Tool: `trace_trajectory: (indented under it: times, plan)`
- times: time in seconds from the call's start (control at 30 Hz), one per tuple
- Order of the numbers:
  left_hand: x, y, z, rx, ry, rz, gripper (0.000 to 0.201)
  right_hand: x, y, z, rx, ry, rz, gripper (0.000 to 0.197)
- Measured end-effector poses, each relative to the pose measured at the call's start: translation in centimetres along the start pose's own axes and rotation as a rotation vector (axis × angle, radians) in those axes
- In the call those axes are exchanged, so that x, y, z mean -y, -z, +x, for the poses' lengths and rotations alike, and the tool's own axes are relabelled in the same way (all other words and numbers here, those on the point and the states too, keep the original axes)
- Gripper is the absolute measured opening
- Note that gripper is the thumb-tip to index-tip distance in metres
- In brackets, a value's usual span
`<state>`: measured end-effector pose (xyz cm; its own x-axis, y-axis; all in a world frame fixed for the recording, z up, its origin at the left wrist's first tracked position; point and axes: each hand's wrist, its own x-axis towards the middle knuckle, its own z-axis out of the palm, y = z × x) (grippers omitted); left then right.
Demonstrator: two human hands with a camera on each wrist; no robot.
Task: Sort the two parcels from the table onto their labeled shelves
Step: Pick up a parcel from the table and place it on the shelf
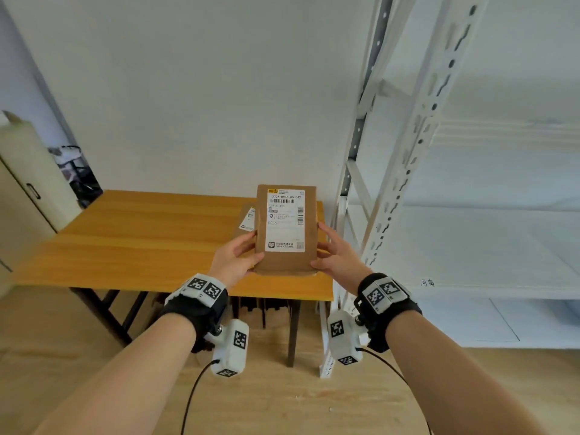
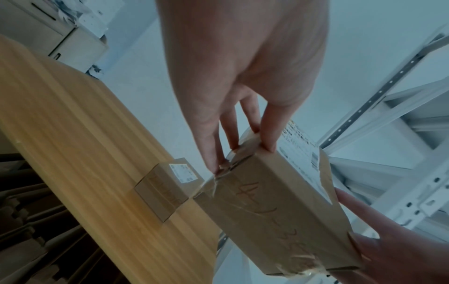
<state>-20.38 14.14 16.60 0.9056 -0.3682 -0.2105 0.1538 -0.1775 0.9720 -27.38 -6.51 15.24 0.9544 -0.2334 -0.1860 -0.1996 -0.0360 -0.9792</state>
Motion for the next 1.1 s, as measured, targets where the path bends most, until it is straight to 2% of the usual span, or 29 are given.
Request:
trace_trajectory:
  times: [0.2, 0.4, 0.93, 1.1]
  plan:
    - [-2.9, -1.1, -3.3, 0.017, -0.125, 0.031, 0.066, 2.5, 1.5, -3.8, -0.019, 0.092, 0.012, 0.092]
    - [-6.2, -4.9, -5.9, 0.014, -0.218, 0.029, 0.064, 5.3, 5.8, -7.6, -0.028, 0.177, 0.028, 0.087]
    - [-11.3, -23.8, -13.8, -0.01, -0.327, -0.082, 0.065, 7.5, 24.2, -17.7, -0.016, 0.324, -0.057, 0.087]
    - [-14.0, -28.4, -14.4, 0.005, -0.38, -0.081, 0.061, 9.4, 29.2, -19.9, 0.009, 0.364, 0.056, 0.082]
